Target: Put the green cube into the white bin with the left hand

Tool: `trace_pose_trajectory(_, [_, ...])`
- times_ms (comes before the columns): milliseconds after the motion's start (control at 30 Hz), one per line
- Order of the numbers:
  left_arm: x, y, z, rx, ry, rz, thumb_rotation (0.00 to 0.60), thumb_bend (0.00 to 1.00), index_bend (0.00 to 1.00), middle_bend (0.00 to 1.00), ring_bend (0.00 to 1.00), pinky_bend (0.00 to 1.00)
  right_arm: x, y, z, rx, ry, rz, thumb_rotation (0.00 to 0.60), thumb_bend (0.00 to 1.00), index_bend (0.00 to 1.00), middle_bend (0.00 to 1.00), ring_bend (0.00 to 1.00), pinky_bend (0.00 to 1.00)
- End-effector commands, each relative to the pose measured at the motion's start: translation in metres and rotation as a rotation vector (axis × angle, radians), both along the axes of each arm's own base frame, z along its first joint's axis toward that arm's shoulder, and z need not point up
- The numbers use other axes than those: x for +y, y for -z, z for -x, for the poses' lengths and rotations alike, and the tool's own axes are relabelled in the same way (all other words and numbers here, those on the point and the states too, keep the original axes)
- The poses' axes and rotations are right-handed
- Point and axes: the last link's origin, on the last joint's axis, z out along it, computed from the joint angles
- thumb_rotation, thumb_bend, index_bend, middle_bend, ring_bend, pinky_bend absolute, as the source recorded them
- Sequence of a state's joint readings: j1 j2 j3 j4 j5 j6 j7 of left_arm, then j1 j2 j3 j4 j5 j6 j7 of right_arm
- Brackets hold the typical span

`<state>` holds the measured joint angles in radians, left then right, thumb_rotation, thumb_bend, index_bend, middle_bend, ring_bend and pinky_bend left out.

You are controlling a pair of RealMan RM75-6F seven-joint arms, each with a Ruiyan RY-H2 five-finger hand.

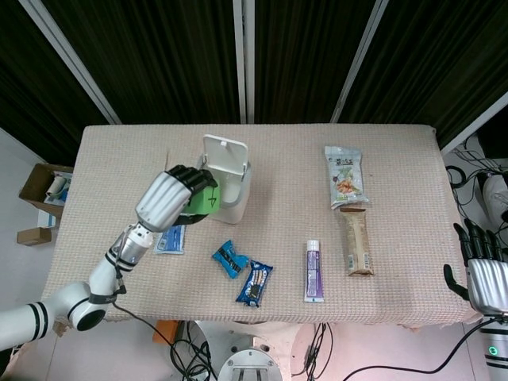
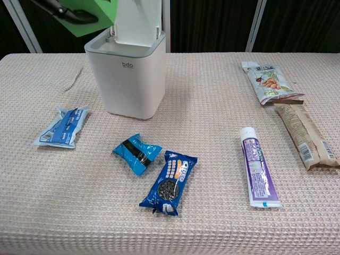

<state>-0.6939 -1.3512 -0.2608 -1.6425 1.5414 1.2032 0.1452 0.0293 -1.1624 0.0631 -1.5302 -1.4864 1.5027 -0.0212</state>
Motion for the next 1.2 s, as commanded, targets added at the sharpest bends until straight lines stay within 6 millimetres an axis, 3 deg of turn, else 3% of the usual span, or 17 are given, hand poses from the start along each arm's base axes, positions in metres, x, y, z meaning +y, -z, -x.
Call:
trace_pose_trajectory(33, [0.033, 0.015, -0.022, -0.015, -0.049, 0.042, 0.600, 0.35, 0.58, 0.54, 0.45, 0.70, -0.001, 0.001, 0.000, 0.000, 0.004, -0.003, 0.600, 0.36, 0.00, 0.00, 0.00, 0.00])
trace_pose_trajectory(300, [0.060, 0.048, -0.038, -0.022, -0.085, 0.109, 0.600, 0.38, 0.55, 0.52, 0.44, 0.68, -0.004, -0.001, 0.002, -0.003, 0.013, 0.000, 0.600, 0.37, 0.00, 0.00, 0.00, 0.00])
trace_pose_trajectory(367, [0.060, 0.050, -0.037, -0.017, -0.078, 0.114, 0.600, 0.35, 0.46, 0.45, 0.39, 0.62, -0.003, -0.002, 0.003, -0.003, 0.017, 0.001, 0.600, 0.37, 0.00, 0.00, 0.00, 0.00])
trace_pose_trajectory(500, [0.058, 0.053, -0.031, -0.010, -0.081, 0.155, 0.600, 0.22, 0.11, 0.17, 0.16, 0.40, -0.005, -0.003, 0.006, -0.008, 0.026, 0.000, 0.600, 0.36, 0.00, 0.00, 0.00, 0.00])
trace_pose_trajectory(533, [0.058, 0.052, -0.030, -0.010, -0.082, 0.155, 0.600, 0.19, 0.06, 0.11, 0.12, 0.35, -0.005, -0.002, 0.006, -0.009, 0.025, -0.001, 0.600, 0.36, 0.00, 0.00, 0.00, 0.00])
trace_pose_trajectory(667, [0.057, 0.050, -0.027, -0.001, -0.074, 0.134, 0.598, 0.13, 0.01, 0.03, 0.08, 0.29, -0.004, -0.002, 0.006, -0.012, 0.019, -0.003, 0.600, 0.36, 0.00, 0.00, 0.00, 0.00])
trace_pose_trajectory(833, [0.052, 0.042, -0.025, -0.001, -0.056, 0.110, 0.580, 0.13, 0.01, 0.03, 0.07, 0.28, -0.003, -0.004, 0.005, -0.013, 0.015, 0.005, 0.600, 0.36, 0.00, 0.00, 0.00, 0.00])
trace_pose_trajectory(967, [0.034, 0.031, -0.013, 0.010, -0.063, 0.112, 0.560, 0.11, 0.01, 0.03, 0.07, 0.28, -0.001, -0.006, 0.004, -0.016, 0.011, 0.013, 0.600, 0.36, 0.00, 0.00, 0.00, 0.00])
trace_pose_trajectory(1033, [0.014, 0.023, 0.005, 0.052, -0.080, 0.096, 0.559, 0.10, 0.01, 0.03, 0.07, 0.27, 0.000, -0.006, 0.004, -0.016, 0.008, 0.012, 0.600, 0.36, 0.00, 0.00, 0.00, 0.00])
trace_pose_trajectory(1200, [-0.064, 0.004, 0.076, 0.167, -0.180, 0.045, 0.539, 0.10, 0.05, 0.07, 0.07, 0.25, 0.003, -0.006, 0.006, -0.015, 0.005, 0.013, 0.600, 0.36, 0.00, 0.00, 0.00, 0.00])
